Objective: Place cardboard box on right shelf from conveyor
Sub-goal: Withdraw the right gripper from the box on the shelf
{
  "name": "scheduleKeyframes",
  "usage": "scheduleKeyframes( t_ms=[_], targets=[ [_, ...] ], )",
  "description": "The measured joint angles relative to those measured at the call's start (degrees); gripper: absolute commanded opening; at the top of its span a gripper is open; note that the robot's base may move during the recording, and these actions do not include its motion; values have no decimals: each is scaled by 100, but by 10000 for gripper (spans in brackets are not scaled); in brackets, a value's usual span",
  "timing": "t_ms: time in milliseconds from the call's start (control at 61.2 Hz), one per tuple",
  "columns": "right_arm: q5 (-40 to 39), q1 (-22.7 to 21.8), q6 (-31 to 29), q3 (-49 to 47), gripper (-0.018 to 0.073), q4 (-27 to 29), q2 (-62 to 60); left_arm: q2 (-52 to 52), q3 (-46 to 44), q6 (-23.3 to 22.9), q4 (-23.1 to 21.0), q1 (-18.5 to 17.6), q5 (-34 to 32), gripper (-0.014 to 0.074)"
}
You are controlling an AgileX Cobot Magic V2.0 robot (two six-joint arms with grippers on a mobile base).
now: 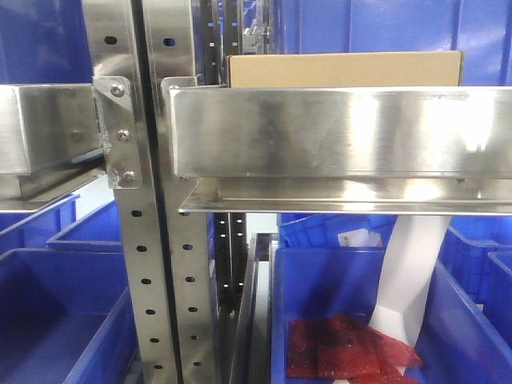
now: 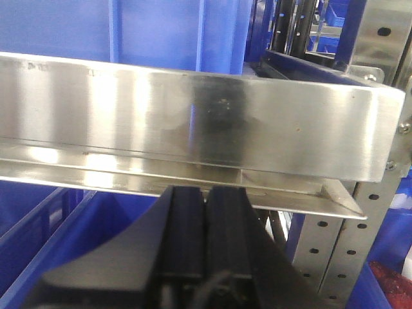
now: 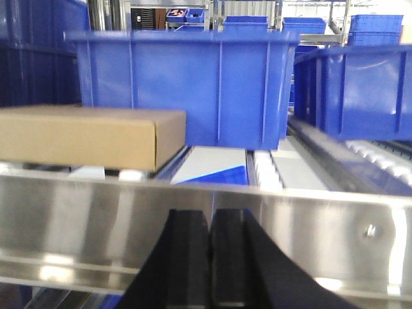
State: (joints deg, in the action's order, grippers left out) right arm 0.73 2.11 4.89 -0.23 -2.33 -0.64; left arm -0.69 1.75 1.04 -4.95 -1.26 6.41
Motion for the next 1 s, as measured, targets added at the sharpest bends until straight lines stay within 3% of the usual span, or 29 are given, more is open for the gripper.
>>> scheduleKeyframes(
  t_ms=[196, 997],
  targets=[
    [-451, 0, 105, 183, 55, 26, 0, 0, 0, 0, 0, 0, 0, -119],
    [-181, 0, 115, 183, 55, 48, 0, 0, 0, 0, 0, 0, 0, -119]
  ],
)
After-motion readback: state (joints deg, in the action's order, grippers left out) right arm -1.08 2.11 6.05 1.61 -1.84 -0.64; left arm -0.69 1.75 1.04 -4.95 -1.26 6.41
